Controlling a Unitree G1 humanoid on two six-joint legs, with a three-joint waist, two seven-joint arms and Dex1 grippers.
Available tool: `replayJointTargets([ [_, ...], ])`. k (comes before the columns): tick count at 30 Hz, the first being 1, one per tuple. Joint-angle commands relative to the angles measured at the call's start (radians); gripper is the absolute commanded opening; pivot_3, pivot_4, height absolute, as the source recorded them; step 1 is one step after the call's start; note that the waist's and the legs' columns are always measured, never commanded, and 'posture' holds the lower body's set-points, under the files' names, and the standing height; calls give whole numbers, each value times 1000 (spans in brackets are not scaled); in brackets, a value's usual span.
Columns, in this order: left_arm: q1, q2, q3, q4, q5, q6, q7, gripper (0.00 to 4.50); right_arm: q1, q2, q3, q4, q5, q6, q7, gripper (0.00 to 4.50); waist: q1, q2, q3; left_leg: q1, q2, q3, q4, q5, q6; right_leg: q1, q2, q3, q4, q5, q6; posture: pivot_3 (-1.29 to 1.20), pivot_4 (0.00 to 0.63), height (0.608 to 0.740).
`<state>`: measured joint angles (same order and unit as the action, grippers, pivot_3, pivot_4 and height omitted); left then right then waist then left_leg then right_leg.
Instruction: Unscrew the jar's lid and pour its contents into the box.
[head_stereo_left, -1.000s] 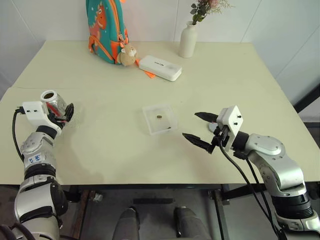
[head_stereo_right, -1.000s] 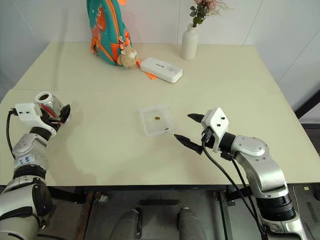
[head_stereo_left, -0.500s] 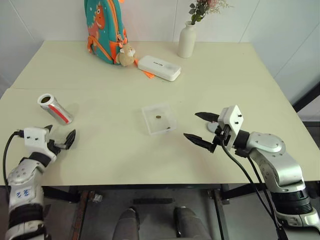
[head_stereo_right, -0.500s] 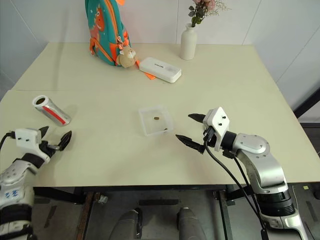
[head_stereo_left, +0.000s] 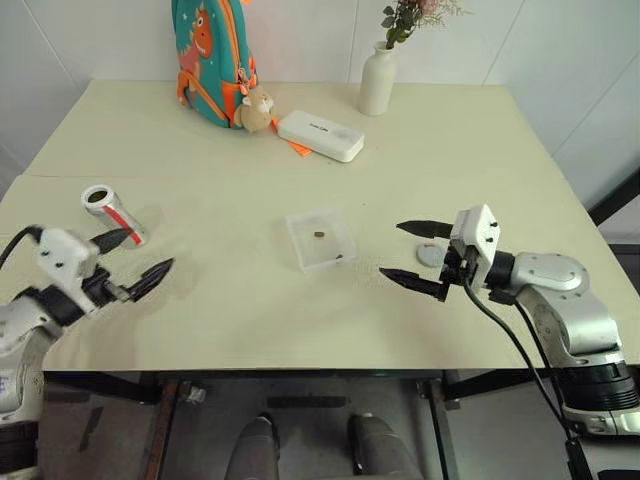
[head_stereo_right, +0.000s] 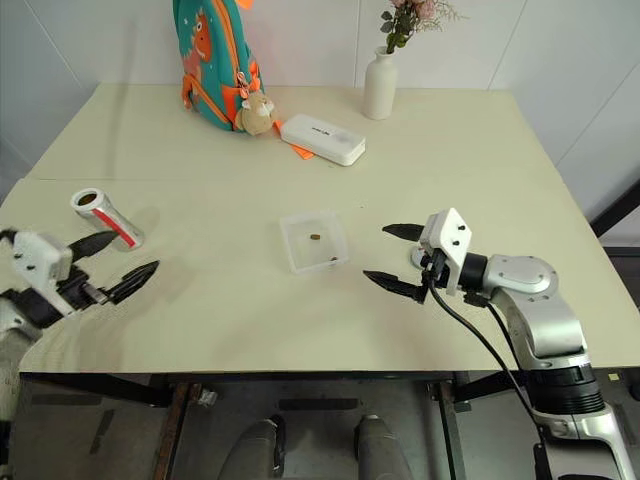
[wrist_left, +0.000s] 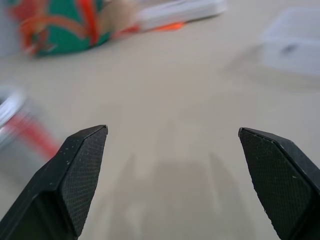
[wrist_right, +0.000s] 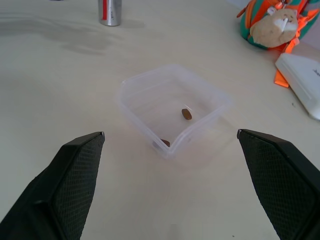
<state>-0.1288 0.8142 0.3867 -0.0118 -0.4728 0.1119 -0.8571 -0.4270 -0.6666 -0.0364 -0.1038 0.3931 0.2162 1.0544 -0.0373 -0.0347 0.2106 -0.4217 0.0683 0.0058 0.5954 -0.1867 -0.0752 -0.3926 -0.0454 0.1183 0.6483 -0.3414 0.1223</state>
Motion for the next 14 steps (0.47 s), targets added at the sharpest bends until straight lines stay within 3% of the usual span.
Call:
replayJointTargets([
  [1, -54, 28, -82, -11, -9, -10, -135, 4472, -17, -28, -44, 22, 26, -59, 54, 4500, -8, 0, 0, 0, 0, 0, -1, 0, 0, 0, 0, 0, -1, 1, 3, 0, 150, 740],
  [3, -103, 27, -114, 8, 7, -20, -162, 4472, -30, -40, -48, 44, 29, -60, 75, 4500, -17, 0, 0, 0, 0, 1, -2, 0, 0, 0, 0, 1, -3, 7, 14, 0, 150, 740],
  [6, -142, 40, -134, 32, 2, -14, -222, 4472, -30, -54, -46, 33, 56, -19, 97, 4500, -26, 0, 0, -1, 0, 1, -4, 0, 0, -1, 1, 1, -3, 7, 14, 0, 150, 740],
  [14, -160, 14, -125, 43, 18, -22, -195, 4472, 17, -53, -64, -30, 67, 40, 42, 4500, -22, 0, 0, -1, 1, 1, -4, -1, 0, -1, 1, 1, -3, 6, 15, 0, 150, 740],
])
